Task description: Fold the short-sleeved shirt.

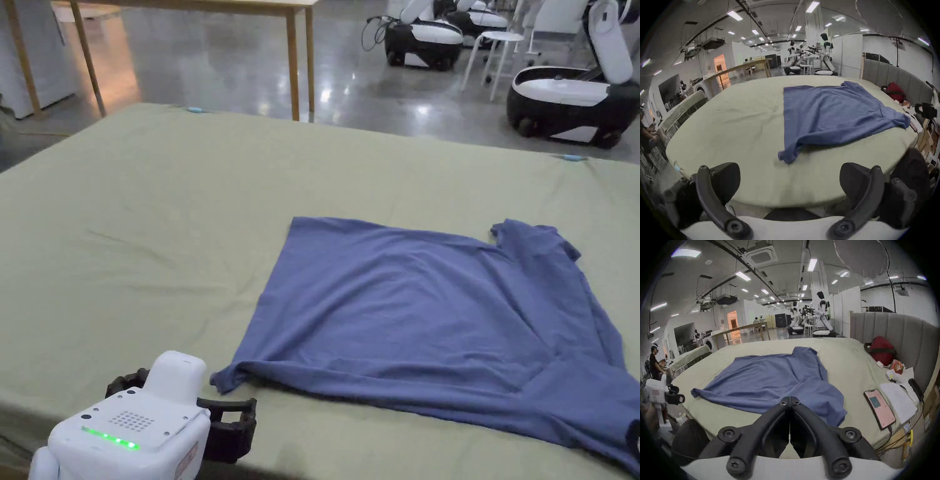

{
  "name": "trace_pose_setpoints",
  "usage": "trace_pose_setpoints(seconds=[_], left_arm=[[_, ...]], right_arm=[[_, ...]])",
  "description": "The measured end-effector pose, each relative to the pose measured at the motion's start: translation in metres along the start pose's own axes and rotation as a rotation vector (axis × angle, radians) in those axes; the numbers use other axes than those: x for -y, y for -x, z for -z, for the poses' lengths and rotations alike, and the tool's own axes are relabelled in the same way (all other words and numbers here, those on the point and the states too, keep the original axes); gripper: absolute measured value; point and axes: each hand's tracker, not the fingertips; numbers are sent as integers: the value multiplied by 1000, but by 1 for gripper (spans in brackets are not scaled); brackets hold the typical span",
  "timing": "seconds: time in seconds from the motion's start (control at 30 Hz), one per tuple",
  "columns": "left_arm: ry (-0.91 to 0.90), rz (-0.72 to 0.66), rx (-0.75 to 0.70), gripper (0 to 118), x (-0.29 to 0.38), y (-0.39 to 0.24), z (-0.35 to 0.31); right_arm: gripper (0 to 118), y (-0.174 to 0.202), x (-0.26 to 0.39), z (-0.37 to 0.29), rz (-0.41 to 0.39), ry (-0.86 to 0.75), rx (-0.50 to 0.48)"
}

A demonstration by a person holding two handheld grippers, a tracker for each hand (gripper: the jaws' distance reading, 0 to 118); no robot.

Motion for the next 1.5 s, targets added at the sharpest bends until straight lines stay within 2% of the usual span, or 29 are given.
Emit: trace_pose_setpoints(seconds=[0.13, 0.2, 0.23, 0.27, 0.3, 0.33, 0.4, 0.43, 0.47, 0.5, 0.53, 0.57, 0.6, 0.7, 0.73, 0.77, 0.8, 0.83, 0.87, 0.93, 1.07, 1.17, 1.3, 1.4, 1.5], left_arm=[[22, 21, 15, 116, -22, -10, 20], [77, 13, 71, 112, -29, -3, 43], [83, 25, 63, 99, -32, -5, 48], [102, 57, 63, 78, -34, -7, 54], [116, 62, 56, 48, -33, -4, 66], [125, 60, 63, 8, -34, -3, 72], [144, 41, 92, 5, -38, -2, 75], [141, 51, 83, 4, -38, -6, 71], [138, 54, 78, 4, -39, -6, 68], [132, 47, 77, 4, -41, -5, 65], [125, 35, 87, 4, -43, -4, 63], [109, 40, 78, 4, -47, -13, 52], [105, 38, 78, 4, -49, -17, 47], [102, 30, 83, 4, -55, -19, 43], [102, 30, 84, 4, -57, -19, 42], [103, 29, 83, 4, -58, -21, 42], [108, 30, 83, 4, -59, -22, 42], [114, 29, 86, 3, -60, -20, 44], [119, 33, 87, 1, -61, -20, 44], [113, 69, 37, 0, -64, -23, 40], [102, 104, 21, 0, -88, -23, 30], [51, 123, 18, 0, -127, -21, 28], [38, 119, 48, 0, -190, -12, 65], [102, 160, 39, 0, -227, -13, 117], [202, 166, 25, 0, -245, -16, 172]], right_arm=[[1, -5, 0, 5, -32, 52, 31], [1, -11, -1, 8, -29, 80, 57], [1, -15, -2, 9, -27, 97, 68], [1, -21, -1, 10, -26, 112, 82], [1, -26, -1, 11, -25, 123, 93], [1, -31, -1, 12, -23, 138, 107], [1, -42, 1, 15, -17, 164, 147], [5, -49, 3, 17, -10, 186, 167], [25, -54, 4, 21, -1, 208, 167], [62, -59, 6, 26, 4, 244, 176], [112, -64, 10, 34, 0, 286, 175], [118, -66, 13, 41, -10, 316, 165], [118, -67, 16, 44, -33, 255, 161], [118, -69, 22, 69, -45, 318, 169], [111, -71, 22, 75, -39, 309, 163], [93, -73, 22, 79, -22, 296, 145], [54, -80, 21, 83, 29, 271, 104], [6, -85, 18, 87, 73, 265, 110], [6, -87, 17, 90, 93, 274, 117], [6, -94, 8, 83, 126, 270, 52], [6, -92, -35, 58, 110, 227, 69], [6, -86, -85, 58, 59, 156, 66], [6, -80, -147, 105, 15, 149, 54], [6, -73, -172, 165, -56, 205, 105], [6, -72, -174, 225, -13, 272, 108]])
